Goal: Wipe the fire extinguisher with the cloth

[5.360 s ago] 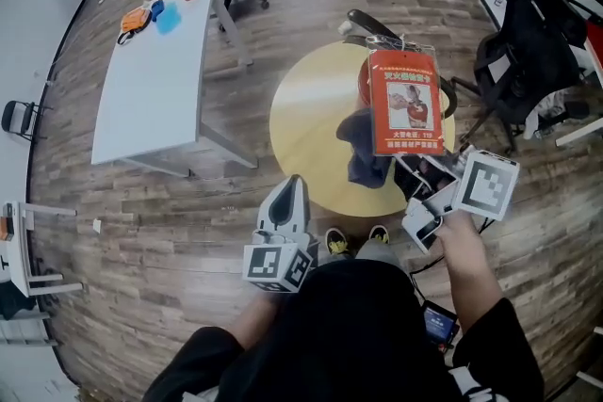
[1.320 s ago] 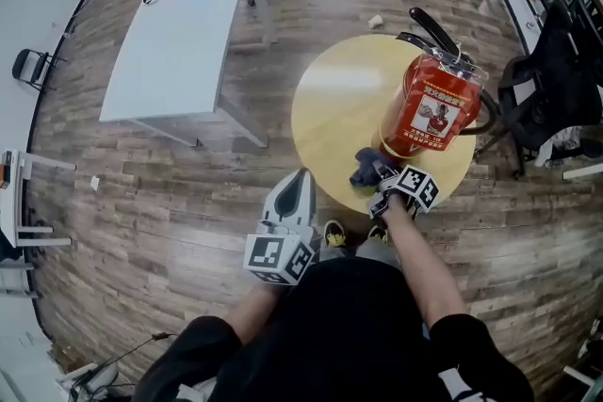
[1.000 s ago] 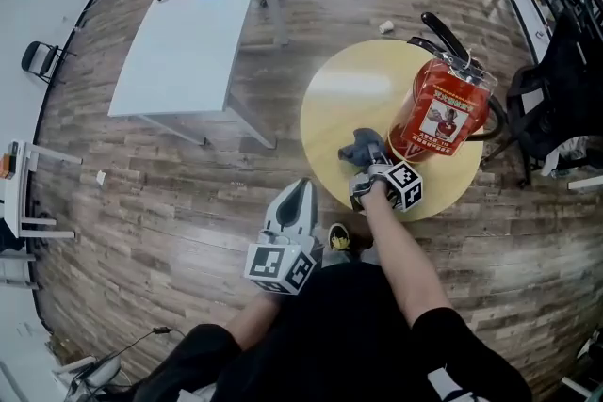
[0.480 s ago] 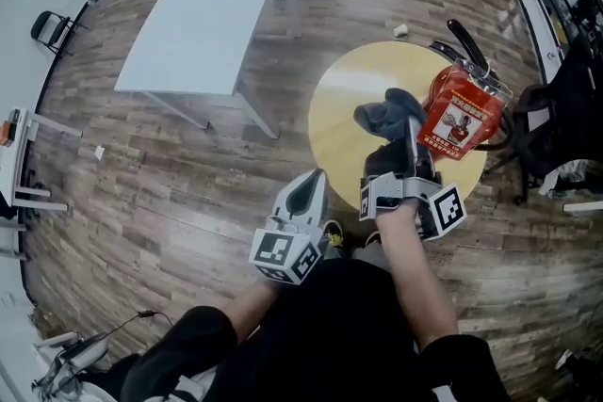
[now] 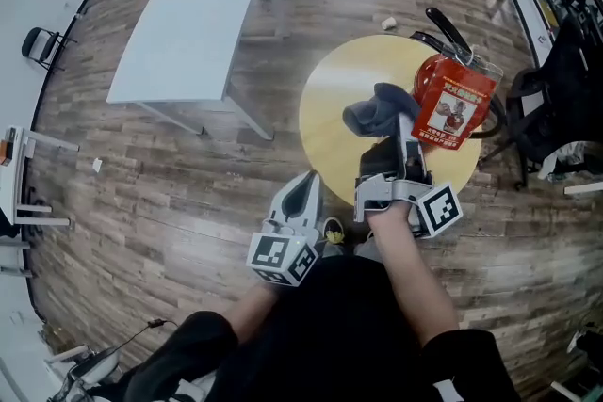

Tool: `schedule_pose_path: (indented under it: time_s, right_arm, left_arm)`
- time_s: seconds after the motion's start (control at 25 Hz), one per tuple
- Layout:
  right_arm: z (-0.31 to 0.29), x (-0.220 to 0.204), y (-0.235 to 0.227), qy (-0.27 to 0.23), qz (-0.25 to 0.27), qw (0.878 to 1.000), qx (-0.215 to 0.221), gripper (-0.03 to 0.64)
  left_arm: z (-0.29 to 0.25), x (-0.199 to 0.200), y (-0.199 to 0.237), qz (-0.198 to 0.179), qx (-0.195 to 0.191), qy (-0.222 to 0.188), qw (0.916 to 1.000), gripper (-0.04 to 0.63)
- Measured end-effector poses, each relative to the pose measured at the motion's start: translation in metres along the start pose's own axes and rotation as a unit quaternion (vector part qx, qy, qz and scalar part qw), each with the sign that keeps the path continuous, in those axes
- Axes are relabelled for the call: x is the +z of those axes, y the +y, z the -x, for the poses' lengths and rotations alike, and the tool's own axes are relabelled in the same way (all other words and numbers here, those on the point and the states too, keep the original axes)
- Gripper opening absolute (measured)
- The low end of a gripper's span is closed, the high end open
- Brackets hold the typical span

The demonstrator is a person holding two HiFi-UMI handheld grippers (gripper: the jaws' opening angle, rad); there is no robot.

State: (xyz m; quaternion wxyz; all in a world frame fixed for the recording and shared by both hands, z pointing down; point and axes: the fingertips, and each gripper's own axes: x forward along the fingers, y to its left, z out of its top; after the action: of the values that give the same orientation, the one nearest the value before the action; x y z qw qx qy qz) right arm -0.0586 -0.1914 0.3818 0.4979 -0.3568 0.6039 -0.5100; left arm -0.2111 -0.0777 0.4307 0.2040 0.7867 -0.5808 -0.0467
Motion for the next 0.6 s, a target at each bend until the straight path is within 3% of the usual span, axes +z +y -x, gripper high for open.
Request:
schedule_pose_path:
  time_s: [0.12, 0.24, 0.4, 0.52, 0.6]
  right_arm:
    - [0.02, 0.0, -0.105, 0.028, 0.062, 0.99, -0.126, 0.1]
    - [0.045, -0.006, -0.192, 0.089, 0.14, 0.961, -0.221, 0.1]
    - [0.09, 0.013, -0.244, 0.167, 0.206, 0.925, -0.272, 0.098]
    - [0.11, 0.038, -0.249, 0.204, 0.255, 0.902, -0.284, 0.099]
    - [0.103, 0.052, -0.239, 0.239, 0.305, 0.879, -0.277, 0.098]
  left_arm:
    - [0.0, 0.0, 0.002, -0.001, -0.002, 0.001, 1.0, 0.025]
    - [-0.001, 0.0, 0.001, -0.006, -0.006, 0.002, 1.0, 0.025]
    - [-0.004, -0.002, -0.005, -0.006, -0.011, 0.006, 0.9999, 0.025]
    - [-0.008, -0.003, -0.008, -0.004, -0.017, 0.01, 0.9998, 0.025]
    - [-0.015, 0.003, -0.008, -0.009, -0.023, 0.004, 0.9997, 0.025]
